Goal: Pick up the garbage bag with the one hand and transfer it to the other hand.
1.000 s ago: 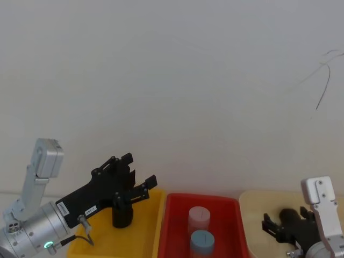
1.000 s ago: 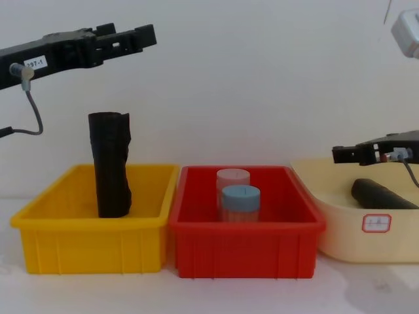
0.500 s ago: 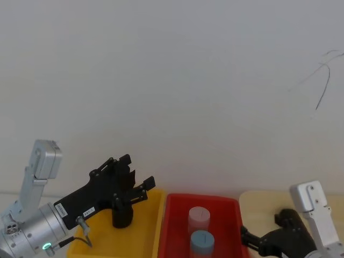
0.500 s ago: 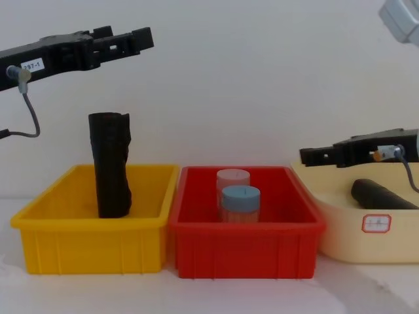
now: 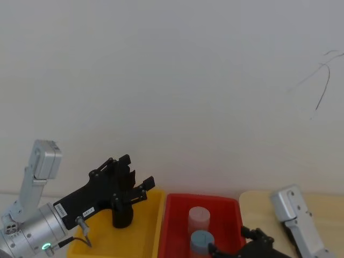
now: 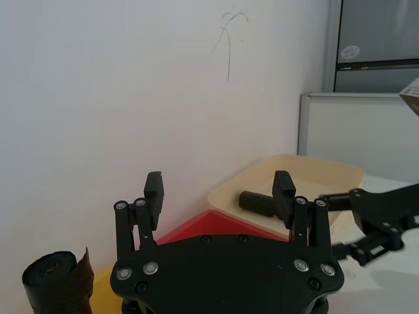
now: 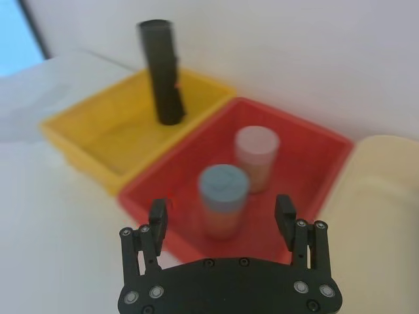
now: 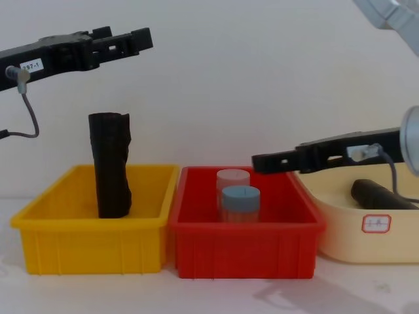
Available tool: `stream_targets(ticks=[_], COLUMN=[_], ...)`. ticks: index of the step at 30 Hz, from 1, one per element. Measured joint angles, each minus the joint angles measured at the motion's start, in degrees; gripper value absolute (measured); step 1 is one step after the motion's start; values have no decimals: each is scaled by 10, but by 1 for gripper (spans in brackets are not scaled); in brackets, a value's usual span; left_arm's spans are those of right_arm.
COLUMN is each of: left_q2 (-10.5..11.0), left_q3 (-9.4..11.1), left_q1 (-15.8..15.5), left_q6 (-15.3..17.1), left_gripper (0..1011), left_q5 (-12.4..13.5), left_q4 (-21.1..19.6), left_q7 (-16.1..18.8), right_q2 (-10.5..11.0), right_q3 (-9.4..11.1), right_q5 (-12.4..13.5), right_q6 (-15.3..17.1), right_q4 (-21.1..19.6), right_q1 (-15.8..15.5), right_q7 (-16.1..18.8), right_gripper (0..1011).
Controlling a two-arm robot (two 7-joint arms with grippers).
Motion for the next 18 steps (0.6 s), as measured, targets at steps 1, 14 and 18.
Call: stream_targets(ticks=[1,14,18], left_q2=[0,0,0], left_q3=[0,0,0], left_q1=[0,1,1], left_q6=[0,0,0], left_gripper=[1001,1001,1001], left_q5=[0,0,0], left_q4=[0,0,0], left_q7=[0,0,0], right_q2=[1,-6,-13], right_q3=[-2,-31,-36], right_q5=[2,15,15], right_q6=[2,15,15], right_q4=[-1,2,13], right_q1=[0,8,13], right_q7=[5,30,27], right_gripper=[1001,1001,1001])
